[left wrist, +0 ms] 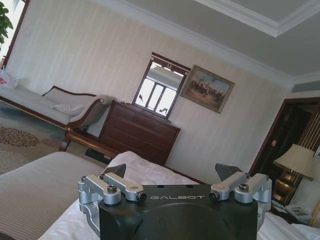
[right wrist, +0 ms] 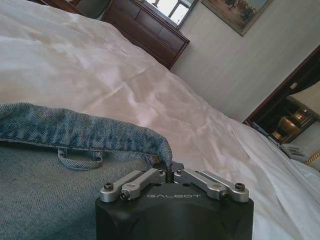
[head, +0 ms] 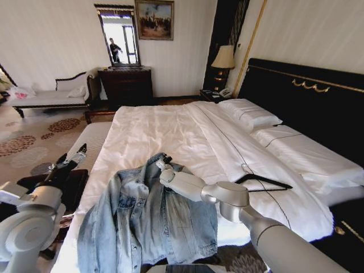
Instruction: Pick up the clothes from the bed and hang them on the clothes hanger.
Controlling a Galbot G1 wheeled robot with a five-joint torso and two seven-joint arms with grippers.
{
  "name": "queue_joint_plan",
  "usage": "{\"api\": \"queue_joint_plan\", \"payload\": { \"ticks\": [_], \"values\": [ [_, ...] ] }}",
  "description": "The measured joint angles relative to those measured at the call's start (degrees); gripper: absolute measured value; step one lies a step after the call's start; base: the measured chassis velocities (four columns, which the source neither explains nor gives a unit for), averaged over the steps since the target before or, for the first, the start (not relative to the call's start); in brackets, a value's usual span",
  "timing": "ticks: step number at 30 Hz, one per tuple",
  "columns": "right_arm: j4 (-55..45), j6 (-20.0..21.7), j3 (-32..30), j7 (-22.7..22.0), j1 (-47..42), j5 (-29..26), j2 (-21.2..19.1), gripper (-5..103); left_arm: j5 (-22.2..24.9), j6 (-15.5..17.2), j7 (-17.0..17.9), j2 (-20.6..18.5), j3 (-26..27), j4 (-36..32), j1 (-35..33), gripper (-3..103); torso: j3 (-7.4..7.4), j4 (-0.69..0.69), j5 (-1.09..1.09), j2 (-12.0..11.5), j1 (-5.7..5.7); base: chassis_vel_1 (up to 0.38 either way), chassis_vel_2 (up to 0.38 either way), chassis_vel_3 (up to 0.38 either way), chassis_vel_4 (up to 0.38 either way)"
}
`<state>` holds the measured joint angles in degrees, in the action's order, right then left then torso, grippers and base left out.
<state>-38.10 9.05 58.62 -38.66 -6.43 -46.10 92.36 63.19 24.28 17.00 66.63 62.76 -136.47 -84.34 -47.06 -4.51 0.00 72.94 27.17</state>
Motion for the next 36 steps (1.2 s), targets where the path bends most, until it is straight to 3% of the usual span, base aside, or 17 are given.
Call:
{"api": "queue_joint_plan", "payload": {
  "ticks": [6, 11, 14, 17, 19, 22, 23, 25, 26, 27, 28, 29, 31, 33, 35, 36],
  "values": [
    [0.89, -0.63, -1.38, 0.18, -0.28, 1.23, -0.09, 2, -0.3, 0.0, -0.11, 0.0, -0.17, 0.17, -0.24, 100, 0.0, 0.0, 0.0, 0.0, 0.0, 0.0, 0.0, 0.0, 0.0],
    [-2.39, -5.27, -2.36, 4.21, -0.34, -0.58, -0.16, 2, -1.58, -0.4, -0.97, 0.2, -0.24, 0.55, -0.76, 100, 0.01, -0.02, 0.0, 0.0, 0.0, 0.0, 0.0, 0.0, 0.0],
    [-5.56, -5.77, -1.64, 4.38, -0.39, -1.8, -0.16, -1, -2.35, -0.77, -1.3, 0.3, -0.3, 0.87, -1.08, 100, 0.01, -0.01, 0.0, 0.0, 0.0, 0.0, 0.0, 0.0, 0.0],
    [-8.72, -5.43, -0.81, 1.97, -0.68, -2.35, -0.17, 15, -2.68, -1.01, -1.59, 0.34, -0.25, 1.36, -1.54, 100, 0.01, 0.0, -0.01, 0.0, 0.0, 0.0, 0.0, 0.0, 0.0],
    [-9.63, -5.07, -0.75, 0.85, -0.69, -2.3, -0.18, 15, -2.72, -1.08, -1.69, 0.34, -0.22, 1.55, -1.72, 100, 0.01, 0.0, -0.01, 0.0, 0.0, 0.0, 0.0, 0.0, 0.0],
    [-13.28, -3.53, -0.82, -3.15, -0.39, -1.96, -0.8, 31, -2.94, -1.25, -2.08, 0.39, -0.22, 2.37, -2.37, 100, 0.01, 0.02, 0.01, 0.0, 0.0, 0.0, 0.0, 0.0, 0.0],
    [-13.28, -3.53, -0.82, -3.15, -0.39, -1.96, -0.8, 31, -2.94, -1.25, -2.08, 0.39, -0.22, 2.37, -2.37, 100, 0.01, 0.02, 0.01, 0.0, 0.0, 0.0, 0.0, 0.0, 0.0],
    [-15.78, -3.02, -1.05, -5.36, 0.1, -1.59, -3.32, 41, -2.98, -1.29, -2.17, 0.43, -0.44, 3.06, -2.61, 100, 0.01, 0.02, 0.0, 0.0, 0.0, 0.0, 0.0, 0.0, 0.0],
    [-16.42, -3.02, -1.14, -5.87, 0.18, -1.31, -4.13, 41, -2.98, -1.28, -2.19, 0.44, -0.6, 3.34, -2.62, 100, 0.01, 0.01, 0.0, 0.0, 0.0, 0.0, 0.0, 0.0, 0.0],
    [-18.33, -3.38, -1.76, -6.91, 0.23, -0.38, -6.58, 52, -2.75, -0.99, -2.38, 0.43, -1.02, 4.02, -2.61, 100, 0.01, -0.02, 0.0, 0.0, 0.0, 0.0, 0.0, 0.0, 0.0],
    [-18.33, -3.38, -1.76, -6.91, 0.23, -0.38, -6.58, 52, -2.75, -0.99, -2.38, 0.43, -1.02, 4.02, -2.61, 100, 0.01, -0.02, 0.0, 0.0, 0.0, 0.0, 0.0, 0.0, 0.0],
    [-19.63, -3.91, -2.38, -7.31, 0.16, 0.36, -7.82, 52, -2.21, -0.55, -2.68, 0.38, -1.3, 4.57, -2.55, 100, 0.01, -0.01, 0.01, 0.0, 0.0, 0.0, 0.0, 0.0, 0.0],
    [-21.75, -5.17, -3.74, -7.82, -0.16, 1.9, -9.67, 63, -0.48, 0.64, -3.13, 0.11, -1.84, 5.85, -2.3, 100, 0.01, -0.02, 0.01, 0.0, 0.0, 0.0, 0.0, 0.0, 0.0],
    [-23.51, -6.26, -4.63, -7.83, -0.46, 2.78, -10.8, 63, 0.89, 1.56, -3.29, -0.14, -2.23, 6.74, -2.13, 100, 0.01, -0.02, 0.02, 0.0, 0.0, 0.0, 0.0, 0.0, 0.0],
    [-27.95, -8.6, -6.32, -7.53, -1.1, 3.29, -13.38, 74, 4.45, 3.9, -3.28, -1.06, -3.57, 9.21, -1.29, 100, 0.01, 0.0, 0.01, 0.0, 0.0, 0.0, 0.0, 0.0, 0.0],
    [-32.37, -10.79, -7.6, -6.48, -1.95, 2.27, -15.82, 80, 9.04, 6.22, -2.51, -2.07, -5.5, 11.03, -0.35, 100, 0.01, 0.0, 0.01, 0.0, 0.01, 0.0, 0.0, 0.0, 0.0]
  ]
}}
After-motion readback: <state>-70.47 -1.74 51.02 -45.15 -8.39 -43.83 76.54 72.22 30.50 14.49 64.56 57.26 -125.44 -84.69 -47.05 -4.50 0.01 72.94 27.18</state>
